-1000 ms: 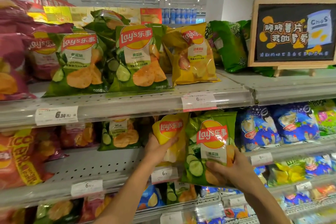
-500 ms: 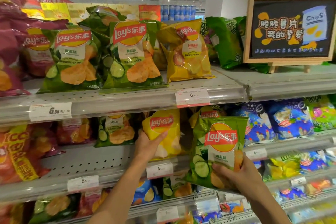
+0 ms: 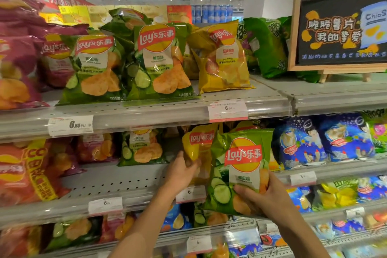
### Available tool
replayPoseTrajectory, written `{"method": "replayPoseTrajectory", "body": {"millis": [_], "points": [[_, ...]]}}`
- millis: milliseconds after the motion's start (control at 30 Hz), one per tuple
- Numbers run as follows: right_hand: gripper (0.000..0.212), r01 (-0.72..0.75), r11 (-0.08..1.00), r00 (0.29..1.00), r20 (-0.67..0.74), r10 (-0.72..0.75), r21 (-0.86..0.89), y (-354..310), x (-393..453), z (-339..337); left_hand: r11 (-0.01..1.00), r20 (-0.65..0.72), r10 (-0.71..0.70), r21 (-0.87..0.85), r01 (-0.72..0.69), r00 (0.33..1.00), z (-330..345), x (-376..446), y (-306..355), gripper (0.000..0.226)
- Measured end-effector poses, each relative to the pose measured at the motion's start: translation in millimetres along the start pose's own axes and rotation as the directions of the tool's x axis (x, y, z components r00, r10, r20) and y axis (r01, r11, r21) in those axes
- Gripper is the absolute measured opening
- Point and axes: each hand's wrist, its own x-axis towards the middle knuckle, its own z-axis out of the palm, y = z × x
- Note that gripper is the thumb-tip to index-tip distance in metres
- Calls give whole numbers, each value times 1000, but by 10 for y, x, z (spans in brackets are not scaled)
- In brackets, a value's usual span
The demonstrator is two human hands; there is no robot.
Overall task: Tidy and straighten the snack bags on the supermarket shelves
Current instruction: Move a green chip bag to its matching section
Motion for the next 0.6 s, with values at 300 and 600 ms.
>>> {"method": "replayPoseTrajectory", "body": {"millis": [300, 600], "points": [[64, 27, 999, 998, 61, -29, 25, -176, -97, 713, 836, -168, 304, 520, -177, 938, -817, -635, -591, 49], [58, 68, 998, 997, 36, -68, -1, -350, -39, 2077, 628, -118, 390, 759, -170, 913, -1761, -1003, -1306, 36]]}}
